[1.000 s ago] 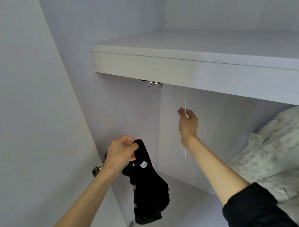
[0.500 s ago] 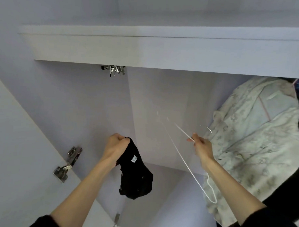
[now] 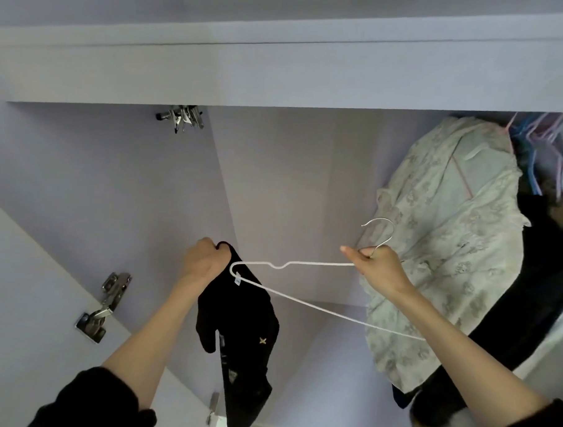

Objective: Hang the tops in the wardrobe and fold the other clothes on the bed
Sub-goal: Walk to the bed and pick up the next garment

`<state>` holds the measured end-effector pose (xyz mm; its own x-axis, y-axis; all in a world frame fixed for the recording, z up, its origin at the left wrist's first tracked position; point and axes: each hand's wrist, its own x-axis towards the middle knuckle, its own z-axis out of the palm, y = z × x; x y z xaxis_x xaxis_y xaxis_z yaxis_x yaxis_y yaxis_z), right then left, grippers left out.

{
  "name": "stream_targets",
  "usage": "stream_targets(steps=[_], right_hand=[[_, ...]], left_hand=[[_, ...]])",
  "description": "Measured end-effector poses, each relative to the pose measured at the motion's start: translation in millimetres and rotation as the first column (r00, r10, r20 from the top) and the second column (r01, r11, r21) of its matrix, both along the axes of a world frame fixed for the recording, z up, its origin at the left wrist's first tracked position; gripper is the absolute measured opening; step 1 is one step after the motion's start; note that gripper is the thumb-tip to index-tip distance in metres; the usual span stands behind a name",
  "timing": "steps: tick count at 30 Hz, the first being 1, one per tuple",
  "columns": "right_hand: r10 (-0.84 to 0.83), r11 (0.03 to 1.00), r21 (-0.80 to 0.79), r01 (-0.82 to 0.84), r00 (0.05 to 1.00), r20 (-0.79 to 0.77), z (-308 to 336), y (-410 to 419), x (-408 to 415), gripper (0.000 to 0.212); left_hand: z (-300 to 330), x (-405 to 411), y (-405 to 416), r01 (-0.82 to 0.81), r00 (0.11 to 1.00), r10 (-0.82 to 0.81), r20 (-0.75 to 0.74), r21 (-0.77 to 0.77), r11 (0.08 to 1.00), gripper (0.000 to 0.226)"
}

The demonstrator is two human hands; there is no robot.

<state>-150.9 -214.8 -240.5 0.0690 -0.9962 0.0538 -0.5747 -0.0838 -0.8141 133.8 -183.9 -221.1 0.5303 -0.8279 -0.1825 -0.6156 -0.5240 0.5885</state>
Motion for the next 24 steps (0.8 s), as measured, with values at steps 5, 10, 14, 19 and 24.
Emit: stream_targets(steps=[5,10,14,19,24], right_hand=[[-0.011,0.995,-0.102,-0.003,0.990,-0.140,13.2,11.6,25.5,0.064],[0.078,0.988,-0.105,-0.112,0.956,-0.283,19.0,22.6,65.6,0.059],[-0.020,0.998,-0.061,0.024,0.998,0.067,29.4,21.8,82.2,0.065],[-0.033,0.993,-0.101,0.056,0.977,0.211,41.7,15.4,73.1,0.066],[0.097,0.994,0.013,-0.110,0.920,0.380,48.4,15.3,68.3,0.051]], left_hand=[[2.3,-26.8,3.3,0.160,0.963,-0.147,0.225,-0.041,0.986,0.020],[24.3,-58.2,2.3,0.365,0.922,-0.325,0.212,-0.187,0.912,0.016],[37.3,-68.1,6.1,0.535,0.844,-0.494,0.209,-0.251,0.807,0.007],[43.5,-53.0,11.3,0.758,0.589,-0.493,0.641,-0.226,0.612,0.027],[53.9,-54.7,6.7,0.828,0.533,-0.551,0.642,-0.262,0.496,0.016]])
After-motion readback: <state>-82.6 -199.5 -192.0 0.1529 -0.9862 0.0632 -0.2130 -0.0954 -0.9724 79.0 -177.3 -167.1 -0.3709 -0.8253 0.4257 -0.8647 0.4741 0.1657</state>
